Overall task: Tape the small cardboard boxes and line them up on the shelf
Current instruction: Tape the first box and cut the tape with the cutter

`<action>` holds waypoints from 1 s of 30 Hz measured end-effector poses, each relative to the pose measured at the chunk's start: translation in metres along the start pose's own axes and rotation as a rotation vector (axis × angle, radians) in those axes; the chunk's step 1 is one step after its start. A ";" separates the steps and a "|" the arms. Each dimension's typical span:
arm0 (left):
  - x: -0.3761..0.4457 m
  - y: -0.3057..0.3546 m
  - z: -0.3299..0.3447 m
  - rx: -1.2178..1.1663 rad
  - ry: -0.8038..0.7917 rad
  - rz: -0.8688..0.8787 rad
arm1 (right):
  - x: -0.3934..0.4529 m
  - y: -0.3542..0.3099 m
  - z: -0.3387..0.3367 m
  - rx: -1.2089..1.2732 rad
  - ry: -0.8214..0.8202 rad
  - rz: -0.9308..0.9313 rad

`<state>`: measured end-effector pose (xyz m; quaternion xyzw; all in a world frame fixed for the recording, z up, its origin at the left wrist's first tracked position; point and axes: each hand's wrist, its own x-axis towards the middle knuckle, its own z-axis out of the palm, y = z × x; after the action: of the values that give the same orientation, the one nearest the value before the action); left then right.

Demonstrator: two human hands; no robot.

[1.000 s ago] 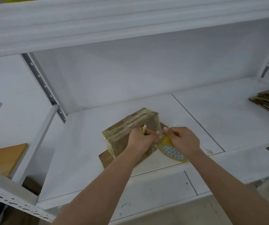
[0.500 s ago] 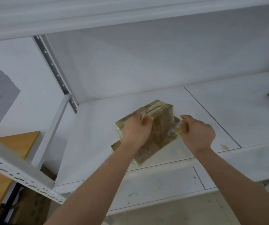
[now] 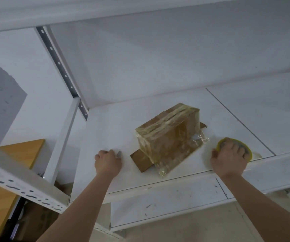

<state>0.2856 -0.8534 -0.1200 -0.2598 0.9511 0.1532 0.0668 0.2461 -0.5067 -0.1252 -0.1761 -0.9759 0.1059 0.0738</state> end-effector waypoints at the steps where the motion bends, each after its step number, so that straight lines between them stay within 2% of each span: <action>1: 0.006 0.006 -0.005 -0.100 0.042 0.040 | -0.002 -0.009 -0.007 0.079 0.043 -0.024; 3: 0.019 0.024 -0.019 -0.434 0.080 0.141 | -0.009 -0.032 -0.021 0.223 0.133 -0.188; 4: 0.024 0.035 -0.027 -0.586 0.075 0.195 | -0.012 -0.044 -0.028 0.285 0.122 -0.286; 7: 0.032 0.064 -0.044 -0.776 0.005 0.368 | -0.024 -0.080 -0.045 0.468 -0.101 -0.418; 10: 0.034 0.079 -0.045 -0.754 -0.154 0.449 | -0.034 -0.101 -0.047 0.564 -0.326 -0.408; 12: 0.029 0.081 -0.042 -0.761 -0.233 0.464 | -0.033 -0.104 -0.046 0.641 -0.380 -0.393; 16: 0.007 0.076 -0.030 -0.705 -0.137 0.584 | -0.017 -0.095 -0.046 0.716 -0.341 -0.383; 20: -0.019 0.072 -0.010 -0.618 -0.041 0.628 | -0.007 -0.081 -0.040 0.699 -0.461 -0.424; 25: -0.034 0.066 -0.002 -0.656 -0.085 0.604 | -0.012 -0.065 -0.031 0.754 -0.582 -0.488; 27: -0.037 0.065 -0.004 -0.614 -0.136 0.584 | -0.012 -0.064 -0.030 0.748 -0.615 -0.511; 30: -0.038 0.064 -0.002 -0.548 -0.131 0.617 | -0.011 -0.063 -0.025 0.750 -0.643 -0.557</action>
<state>0.2856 -0.7838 -0.0936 0.0393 0.9022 0.4296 0.0067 0.2400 -0.5637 -0.0876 0.1673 -0.8544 0.4703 -0.1445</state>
